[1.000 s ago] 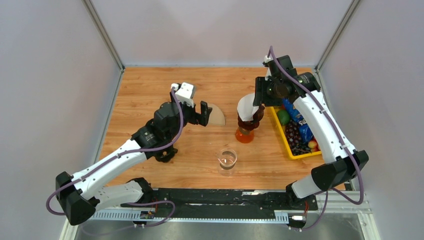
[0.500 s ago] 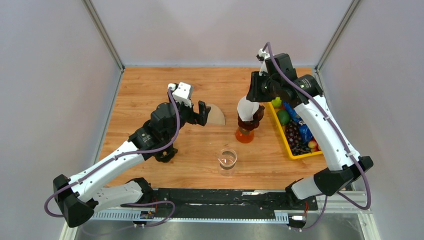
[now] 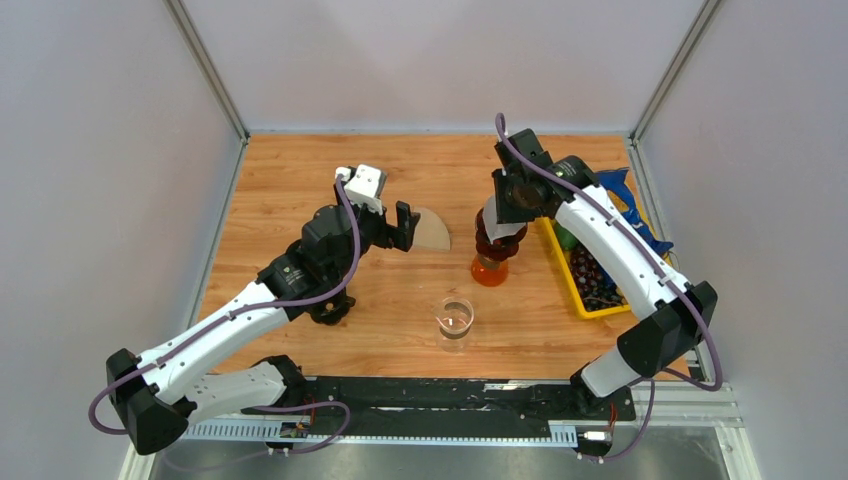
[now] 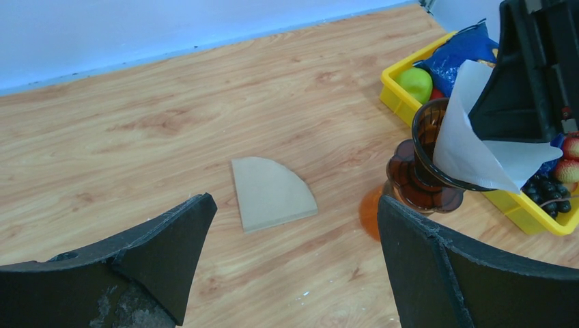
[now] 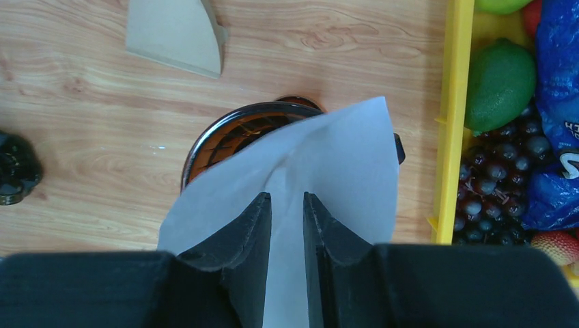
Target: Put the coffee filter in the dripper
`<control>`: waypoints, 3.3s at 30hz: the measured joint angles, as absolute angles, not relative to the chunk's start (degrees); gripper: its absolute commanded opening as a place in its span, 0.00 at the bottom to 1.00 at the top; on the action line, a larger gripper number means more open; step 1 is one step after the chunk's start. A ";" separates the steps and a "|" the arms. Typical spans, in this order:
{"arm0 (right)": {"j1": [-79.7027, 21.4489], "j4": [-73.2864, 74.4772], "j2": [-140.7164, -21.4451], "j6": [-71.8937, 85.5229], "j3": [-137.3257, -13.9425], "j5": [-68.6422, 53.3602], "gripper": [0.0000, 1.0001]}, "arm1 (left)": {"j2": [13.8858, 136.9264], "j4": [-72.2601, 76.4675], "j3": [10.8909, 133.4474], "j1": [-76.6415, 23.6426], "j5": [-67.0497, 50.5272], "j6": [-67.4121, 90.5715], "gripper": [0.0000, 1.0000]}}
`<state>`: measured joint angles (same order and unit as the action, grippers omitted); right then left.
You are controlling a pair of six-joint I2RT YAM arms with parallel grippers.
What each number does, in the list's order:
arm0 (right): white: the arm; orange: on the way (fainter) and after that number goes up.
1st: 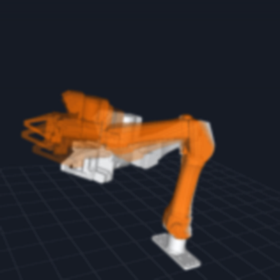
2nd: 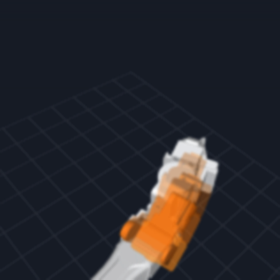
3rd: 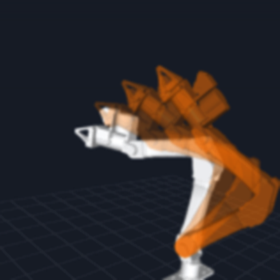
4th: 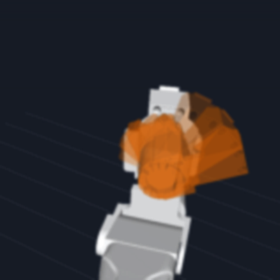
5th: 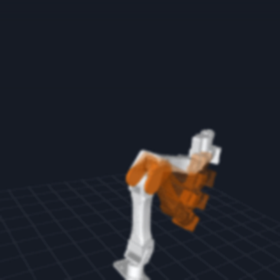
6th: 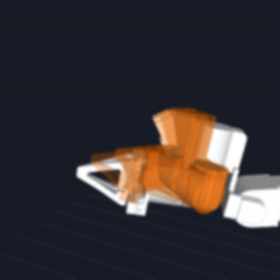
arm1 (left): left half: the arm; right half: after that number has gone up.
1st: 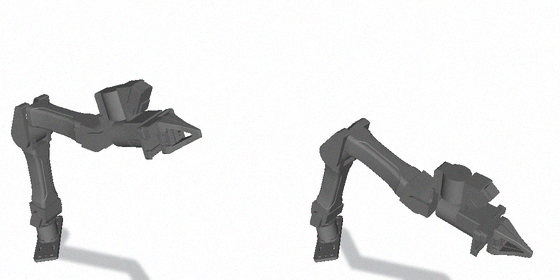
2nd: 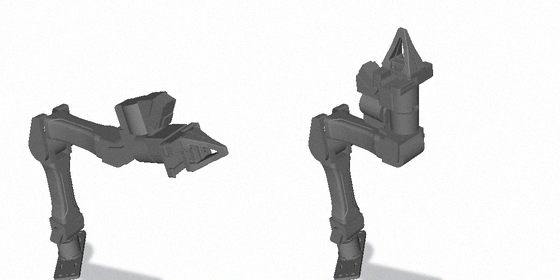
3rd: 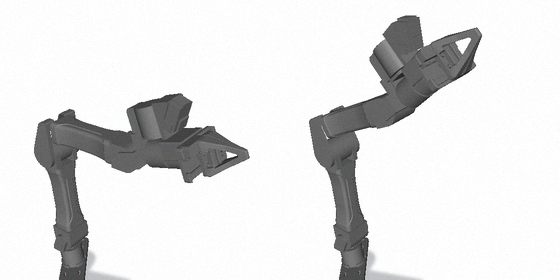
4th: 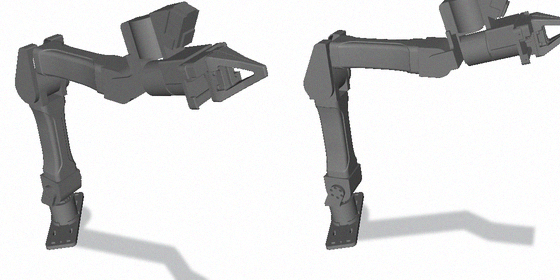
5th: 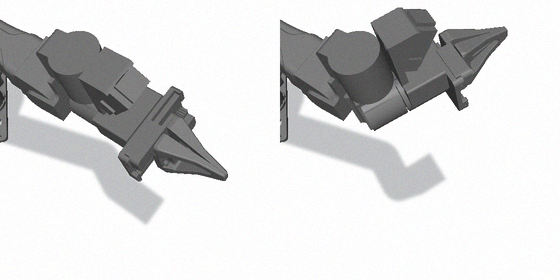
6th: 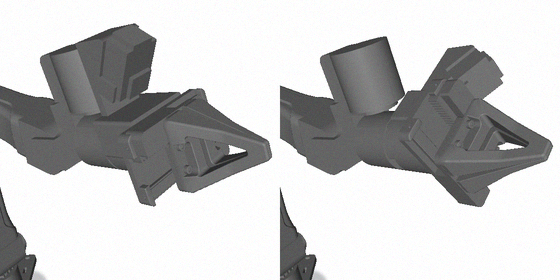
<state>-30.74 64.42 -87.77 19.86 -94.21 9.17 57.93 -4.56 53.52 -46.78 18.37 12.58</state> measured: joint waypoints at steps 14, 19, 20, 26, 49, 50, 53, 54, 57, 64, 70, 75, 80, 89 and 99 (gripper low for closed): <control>-30.74 64.51 -90.39 19.79 -93.30 10.46 0.25 | 58.30 -4.97 53.52 -46.78 18.37 12.58 1.00; -30.74 64.42 -91.55 19.62 -92.68 10.46 0.25 | 58.33 -4.97 53.52 -46.78 18.37 12.58 1.00; -30.74 64.47 -91.70 19.59 -92.60 10.46 0.25 | 58.39 -4.97 53.52 -46.78 18.37 12.58 1.00; -30.74 64.42 -91.94 19.38 -92.23 10.46 0.23 | 58.98 -5.08 53.52 -46.78 18.37 12.58 1.00; -31.00 64.20 -93.36 18.98 -88.88 10.96 0.23 | 59.05 -5.39 53.52 -46.78 18.59 12.51 1.00; -31.00 64.20 -93.41 18.87 -88.86 10.96 0.23 | 59.05 -5.39 53.52 -46.78 18.59 12.51 1.00; -31.14 64.14 -93.51 18.24 -88.86 11.03 0.24 | 59.05 -5.39 53.52 -46.78 18.59 12.49 1.00; -31.29 64.12 -93.56 18.00 -88.86 11.14 0.24 | 59.05 -5.39 53.52 -46.78 18.59 12.49 1.00; -31.44 64.12 -93.56 17.65 -88.88 11.51 0.25 | 59.05 -5.39 53.52 -46.78 18.61 12.49 1.00; -31.46 64.49 -93.54 17.15 -92.07 11.79 0.30 | 59.05 -5.39 53.52 -46.78 18.59 12.47 1.00; -31.46 64.45 -93.45 17.06 -93.06 11.77 0.29 | 59.05 -5.37 53.52 -46.78 18.55 12.47 1.00; -31.66 64.42 -93.45 17.06 -93.06 11.77 0.26 | 59.05 -5.37 53.52 -46.78 18.52 12.47 1.00; -32.14 64.27 -93.47 17.02 -92.58 12.19 0.26 | 59.05 -5.37 53.52 -46.78 18.52 12.47 1.00; -32.23 62.85 -93.56 16.27 -87.44 12.86 0.26 | 59.05 -5.37 53.52 -46.78 18.48 12.47 1.00; -32.23 59.31 -93.19 15.18 -84.14 10.74 0.26 | 59.05 -5.37 53.52 -46.78 18.44 12.45 1.00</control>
